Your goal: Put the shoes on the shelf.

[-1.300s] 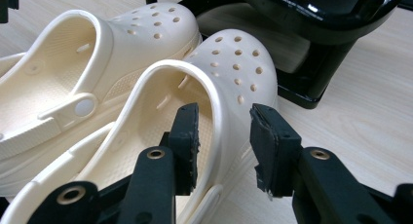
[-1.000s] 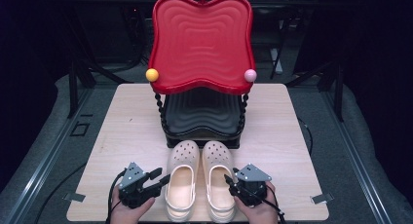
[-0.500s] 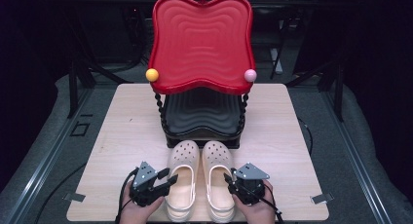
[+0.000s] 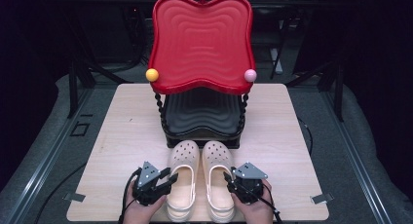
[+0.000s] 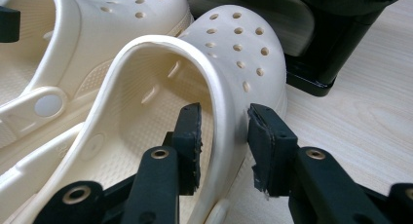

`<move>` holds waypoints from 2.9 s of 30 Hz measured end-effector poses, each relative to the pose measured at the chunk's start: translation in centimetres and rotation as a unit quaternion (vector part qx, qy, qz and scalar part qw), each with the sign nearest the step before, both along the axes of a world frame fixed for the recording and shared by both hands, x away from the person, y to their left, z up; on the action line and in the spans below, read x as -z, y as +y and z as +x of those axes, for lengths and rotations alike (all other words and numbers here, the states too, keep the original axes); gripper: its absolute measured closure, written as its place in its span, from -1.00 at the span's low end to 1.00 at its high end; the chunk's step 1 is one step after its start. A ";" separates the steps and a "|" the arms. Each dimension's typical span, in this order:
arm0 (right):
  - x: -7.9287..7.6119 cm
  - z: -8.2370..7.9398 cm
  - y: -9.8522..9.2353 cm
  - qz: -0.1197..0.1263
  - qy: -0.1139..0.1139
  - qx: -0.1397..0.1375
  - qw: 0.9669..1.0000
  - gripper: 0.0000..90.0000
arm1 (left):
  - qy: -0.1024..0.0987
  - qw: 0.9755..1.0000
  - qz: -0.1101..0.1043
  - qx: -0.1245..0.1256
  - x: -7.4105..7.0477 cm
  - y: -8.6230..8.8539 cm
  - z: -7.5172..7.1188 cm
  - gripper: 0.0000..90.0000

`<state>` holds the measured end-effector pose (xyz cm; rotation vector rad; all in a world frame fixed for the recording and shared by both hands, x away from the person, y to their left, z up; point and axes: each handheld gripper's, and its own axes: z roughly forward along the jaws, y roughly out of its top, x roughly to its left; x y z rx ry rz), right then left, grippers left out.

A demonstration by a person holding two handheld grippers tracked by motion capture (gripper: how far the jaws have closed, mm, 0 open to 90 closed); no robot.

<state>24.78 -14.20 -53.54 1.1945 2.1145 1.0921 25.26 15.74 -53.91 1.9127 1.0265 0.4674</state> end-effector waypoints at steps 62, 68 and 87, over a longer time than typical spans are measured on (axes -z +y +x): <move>-2.1 -0.7 0.4 -0.007 -0.029 0.042 0.999 0.73 | -0.025 0.999 0.019 -0.029 -2.3 0.2 -0.6 0.70; -3.1 -1.3 0.3 0.003 -0.045 0.042 0.998 0.73 | -0.031 0.999 0.013 -0.025 -3.7 0.6 -1.2 0.71; -7.0 -2.2 -0.2 0.024 -0.090 0.041 0.995 0.74 | -0.072 0.997 -0.013 -0.028 -8.4 1.6 -2.0 0.73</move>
